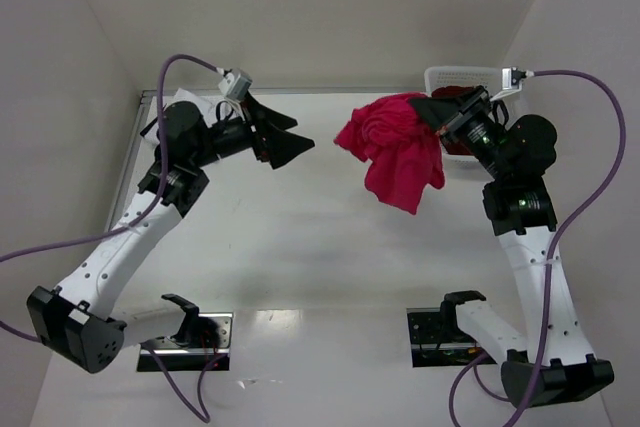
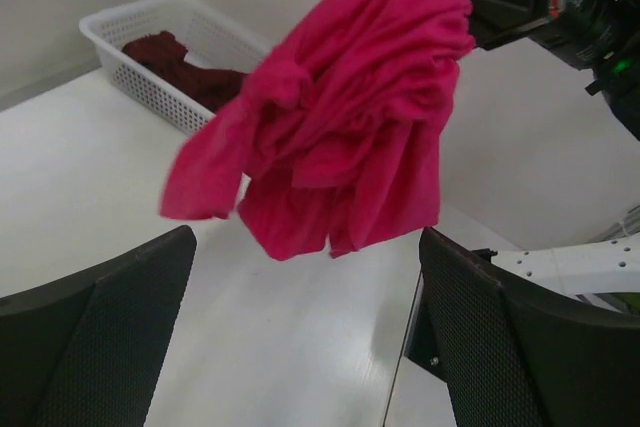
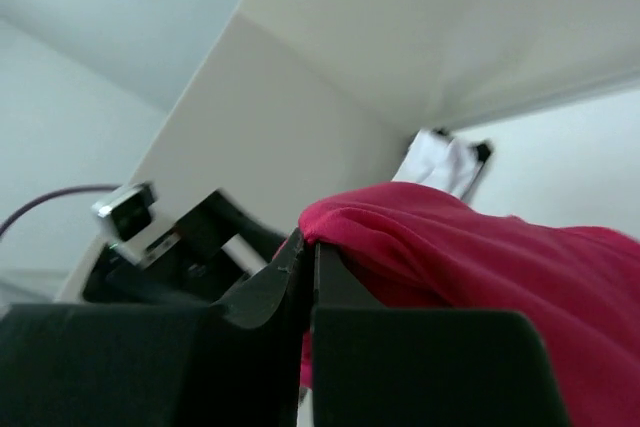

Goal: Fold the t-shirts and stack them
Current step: Move the tshirt to the center of the board

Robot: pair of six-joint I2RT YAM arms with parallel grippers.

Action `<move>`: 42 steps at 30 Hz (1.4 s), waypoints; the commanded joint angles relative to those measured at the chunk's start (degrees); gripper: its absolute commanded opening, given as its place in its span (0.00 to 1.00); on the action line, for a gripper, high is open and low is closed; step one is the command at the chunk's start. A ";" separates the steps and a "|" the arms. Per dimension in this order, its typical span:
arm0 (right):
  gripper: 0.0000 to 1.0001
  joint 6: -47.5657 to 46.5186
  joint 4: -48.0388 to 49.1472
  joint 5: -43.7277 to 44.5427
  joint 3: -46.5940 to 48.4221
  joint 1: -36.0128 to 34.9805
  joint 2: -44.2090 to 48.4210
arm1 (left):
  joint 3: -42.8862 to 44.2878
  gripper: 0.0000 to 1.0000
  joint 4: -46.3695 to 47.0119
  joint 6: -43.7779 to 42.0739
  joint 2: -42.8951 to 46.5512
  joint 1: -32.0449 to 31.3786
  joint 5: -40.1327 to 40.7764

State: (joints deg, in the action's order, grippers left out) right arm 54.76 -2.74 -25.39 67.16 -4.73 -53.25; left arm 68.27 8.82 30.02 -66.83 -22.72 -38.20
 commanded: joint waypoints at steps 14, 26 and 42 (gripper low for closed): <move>0.02 11.59 5.91 -13.29 -3.17 -2.48 8.08 | -3.15 0.97 7.18 -3.30 -8.14 -9.10 2.67; 0.08 9.14 3.45 -12.76 -3.69 -2.48 7.55 | -4.29 0.13 2.44 -5.06 -5.08 -10.94 15.67; 0.14 -9.31 -2.79 0.07 -9.85 -2.48 2.55 | 13.02 0.00 -21.99 -17.00 9.79 -10.94 45.13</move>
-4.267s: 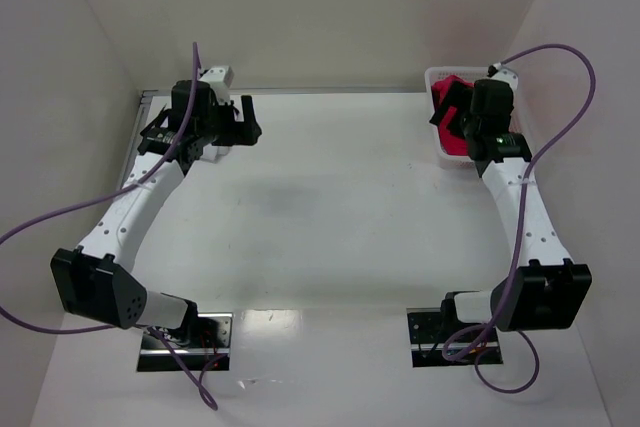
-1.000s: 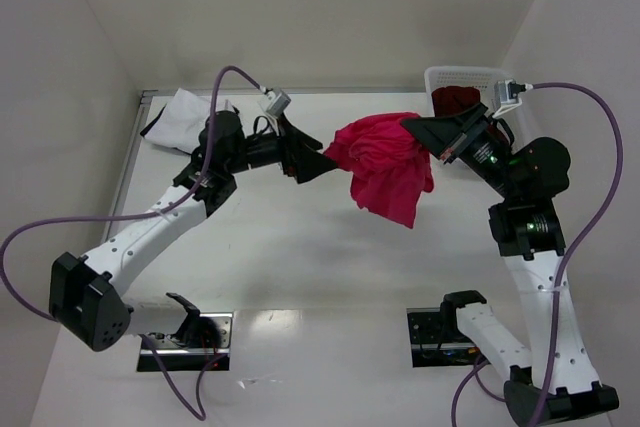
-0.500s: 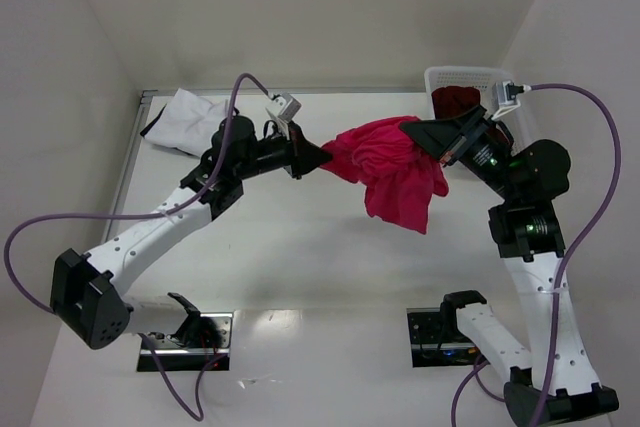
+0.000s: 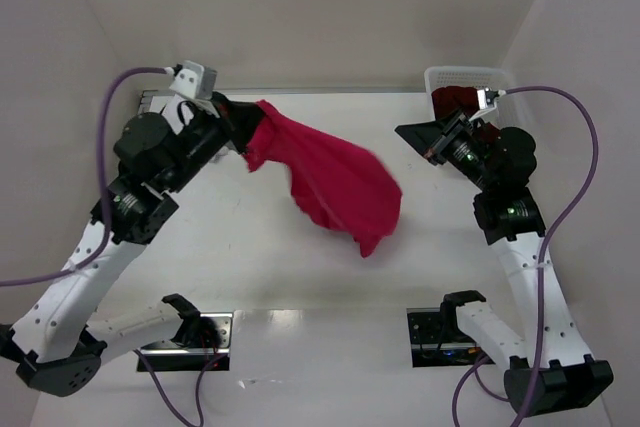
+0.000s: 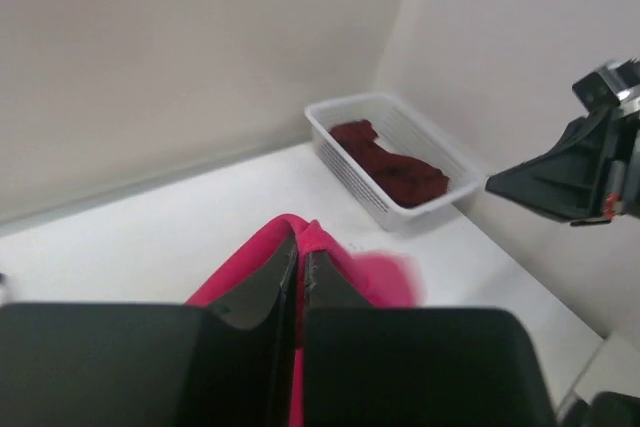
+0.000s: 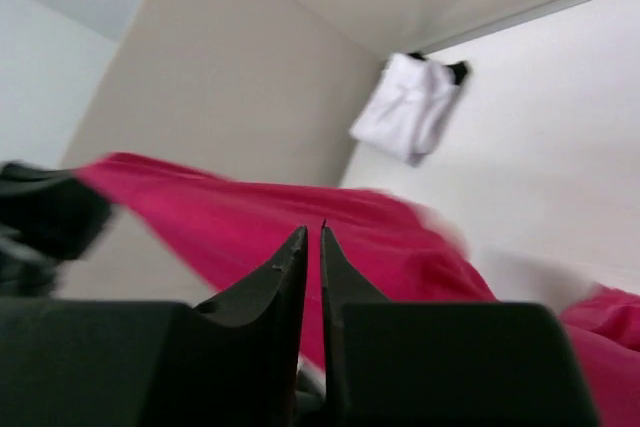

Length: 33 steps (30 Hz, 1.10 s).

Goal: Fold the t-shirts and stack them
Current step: Move the tshirt to the center of the board

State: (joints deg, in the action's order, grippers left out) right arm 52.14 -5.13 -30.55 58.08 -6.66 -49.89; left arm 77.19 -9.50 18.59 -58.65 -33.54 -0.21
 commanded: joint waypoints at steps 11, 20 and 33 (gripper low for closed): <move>0.74 -10.74 2.49 2.42 -2.27 -2.65 -3.29 | 7.35 0.00 -6.14 -7.33 1.71 -0.12 10.32; 0.99 -16.63 1.35 22.00 -8.87 -24.01 -3.89 | 11.14 0.00 -9.93 -5.42 -0.76 -0.12 15.05; 0.99 -16.91 6.88 47.14 -1.05 -52.93 -30.96 | 13.08 0.00 -11.25 -4.44 0.38 -0.12 20.86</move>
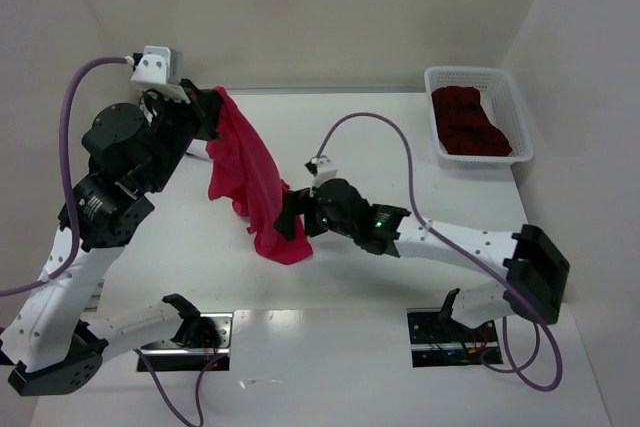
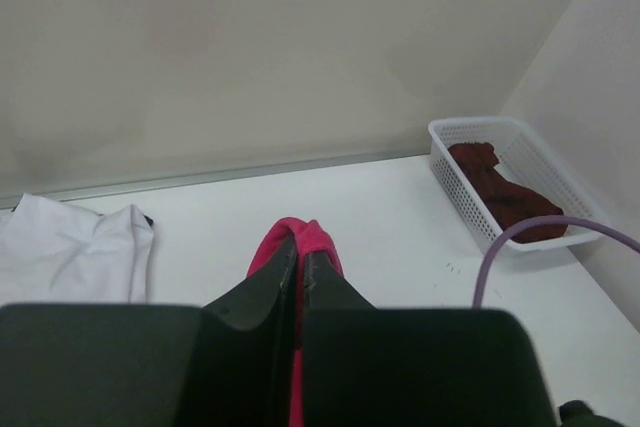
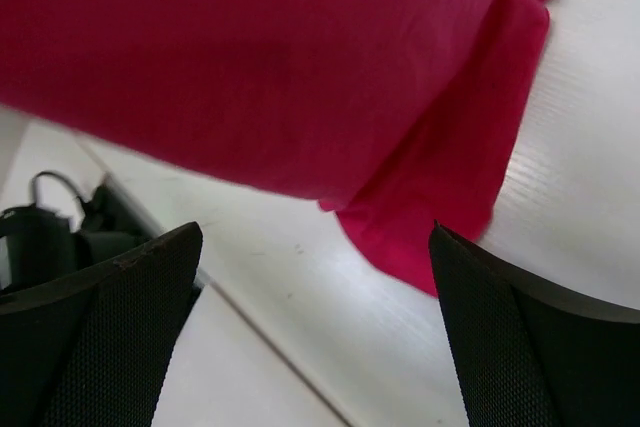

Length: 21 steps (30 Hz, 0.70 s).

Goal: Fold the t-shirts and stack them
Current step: Move the tshirt to the center of the board

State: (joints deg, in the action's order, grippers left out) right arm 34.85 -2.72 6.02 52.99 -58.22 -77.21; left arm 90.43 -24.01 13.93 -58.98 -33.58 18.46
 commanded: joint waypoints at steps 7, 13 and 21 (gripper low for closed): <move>0.99 0.40 9.31 10.68 8.70 -3.12 -9.62 | -2.54 0.00 3.80 -0.49 3.61 -0.08 5.62; 0.99 1.71 11.25 12.61 16.78 -5.07 -18.65 | -4.39 0.00 4.41 0.04 5.27 -0.08 7.99; 0.99 4.17 12.12 14.27 19.26 -9.54 -22.72 | -6.84 0.00 5.55 -0.49 6.86 -0.08 12.57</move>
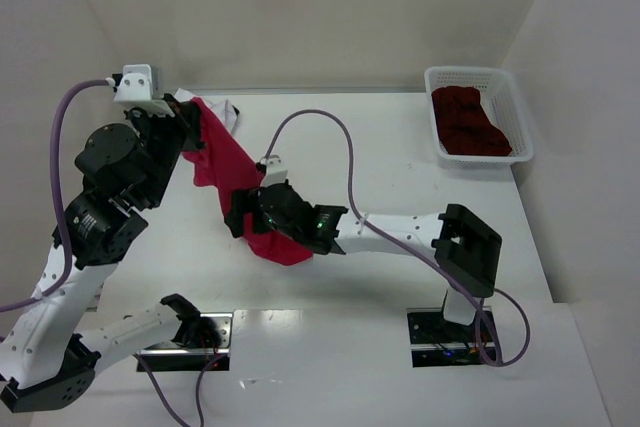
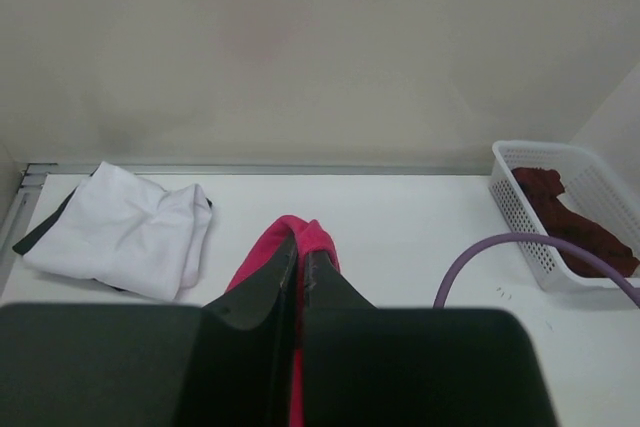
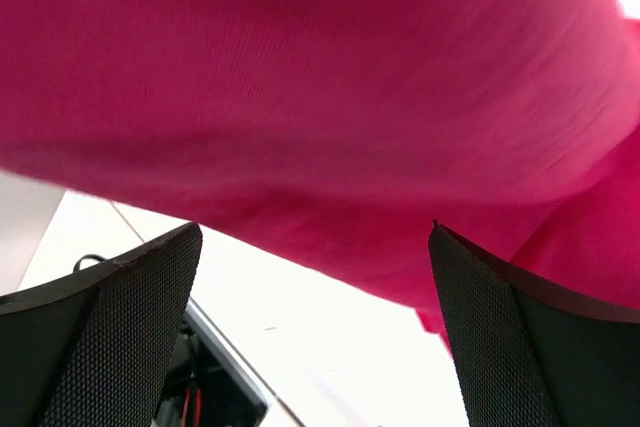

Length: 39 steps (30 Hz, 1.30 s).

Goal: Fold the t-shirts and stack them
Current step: Move the tshirt to the center of the board

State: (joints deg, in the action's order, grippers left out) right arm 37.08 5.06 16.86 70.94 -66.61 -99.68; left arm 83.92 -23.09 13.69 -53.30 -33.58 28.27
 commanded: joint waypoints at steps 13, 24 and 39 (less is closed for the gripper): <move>0.77 1.06 -3.65 15.11 16.16 -3.09 -13.51 | -0.86 0.00 4.73 0.28 2.23 -0.08 2.67; 0.07 2.91 -10.51 32.44 8.99 -3.09 2.00 | -2.17 0.00 4.11 -0.86 5.05 -0.08 9.77; 0.02 -15.63 -16.39 27.97 8.51 0.78 41.40 | 0.89 0.00 2.18 0.45 9.00 -0.08 -0.30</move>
State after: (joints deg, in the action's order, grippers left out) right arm 25.47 -7.94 43.99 78.46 -65.76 -57.69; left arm 81.78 -21.69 13.74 -44.80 -33.82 33.30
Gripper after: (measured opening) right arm 0.026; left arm 0.014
